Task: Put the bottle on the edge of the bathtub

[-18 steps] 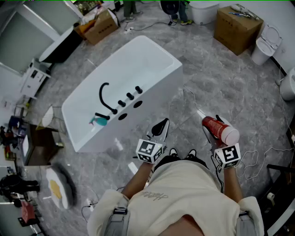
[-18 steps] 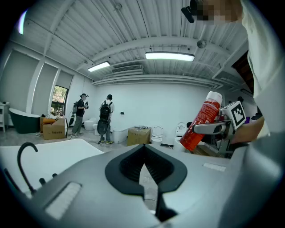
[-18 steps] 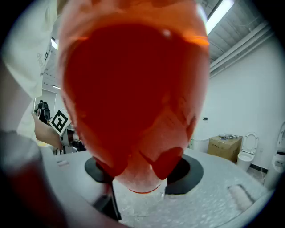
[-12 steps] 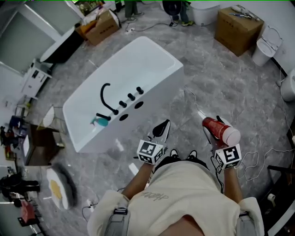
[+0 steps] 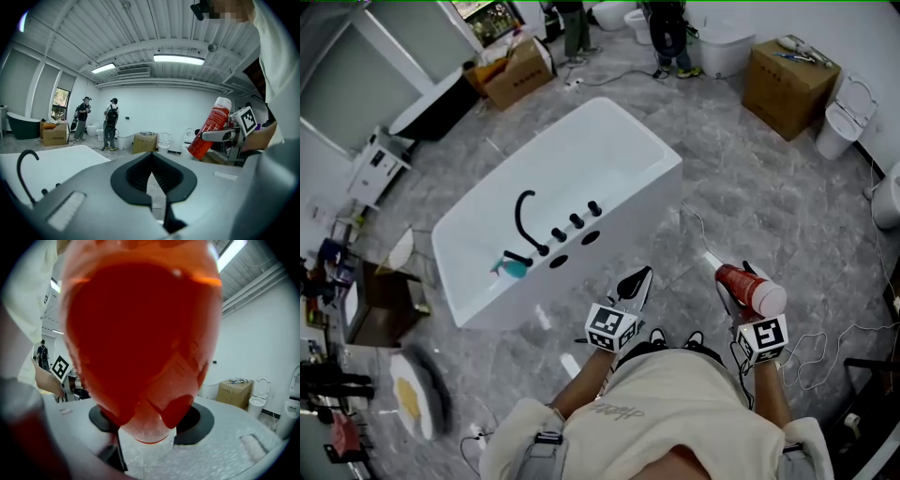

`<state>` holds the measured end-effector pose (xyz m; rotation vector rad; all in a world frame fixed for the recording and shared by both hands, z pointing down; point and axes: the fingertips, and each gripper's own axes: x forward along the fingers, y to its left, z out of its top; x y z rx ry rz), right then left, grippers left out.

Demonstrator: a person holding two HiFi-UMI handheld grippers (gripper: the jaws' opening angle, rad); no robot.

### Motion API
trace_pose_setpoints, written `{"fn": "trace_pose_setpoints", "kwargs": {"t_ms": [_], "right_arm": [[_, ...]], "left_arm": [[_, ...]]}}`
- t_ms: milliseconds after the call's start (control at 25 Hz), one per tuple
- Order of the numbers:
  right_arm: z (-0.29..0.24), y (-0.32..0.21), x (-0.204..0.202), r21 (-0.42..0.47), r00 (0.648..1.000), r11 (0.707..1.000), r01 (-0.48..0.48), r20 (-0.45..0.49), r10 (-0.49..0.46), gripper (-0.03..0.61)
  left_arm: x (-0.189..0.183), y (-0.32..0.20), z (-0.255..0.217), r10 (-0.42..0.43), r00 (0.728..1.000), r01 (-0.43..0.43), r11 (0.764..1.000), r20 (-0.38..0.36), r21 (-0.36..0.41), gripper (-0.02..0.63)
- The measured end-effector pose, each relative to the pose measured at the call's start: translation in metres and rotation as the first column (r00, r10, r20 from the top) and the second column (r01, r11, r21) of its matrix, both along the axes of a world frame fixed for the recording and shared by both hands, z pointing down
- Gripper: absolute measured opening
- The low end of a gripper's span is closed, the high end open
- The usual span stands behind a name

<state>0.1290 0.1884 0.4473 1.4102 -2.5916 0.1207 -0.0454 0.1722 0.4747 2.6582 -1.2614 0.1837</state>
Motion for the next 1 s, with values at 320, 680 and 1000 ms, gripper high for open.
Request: {"fn": "trace_pose_setpoints", "kwargs": {"t_ms": [320,680,1000], "right_arm": [[0.004,-0.013,-0.021,-0.011,1.0,1.0,-0.016,0.002,0.016,0.285],[0.012,-0.036,-0.031,-0.041,1.0,0.999,-0.004,-0.013,0.004,0.285],[0.028,-0.104,-0.024,-0.062,0.999,0.997,0.039,-0.014,-0.04,0.285]], "left_arm": [[-0.029,-0.015,0.007,-0.003,1.0,0.003,1.0,-0.005,-0.001,0.011],[-0.033,-0.038,0.02,0.003,1.0,-0.002,0.998,0.005,-0.056,0.011],[-0.02,-0.1,0.024,-0.014,0.999,0.017,0.995,0.029,-0.102,0.011]]}}
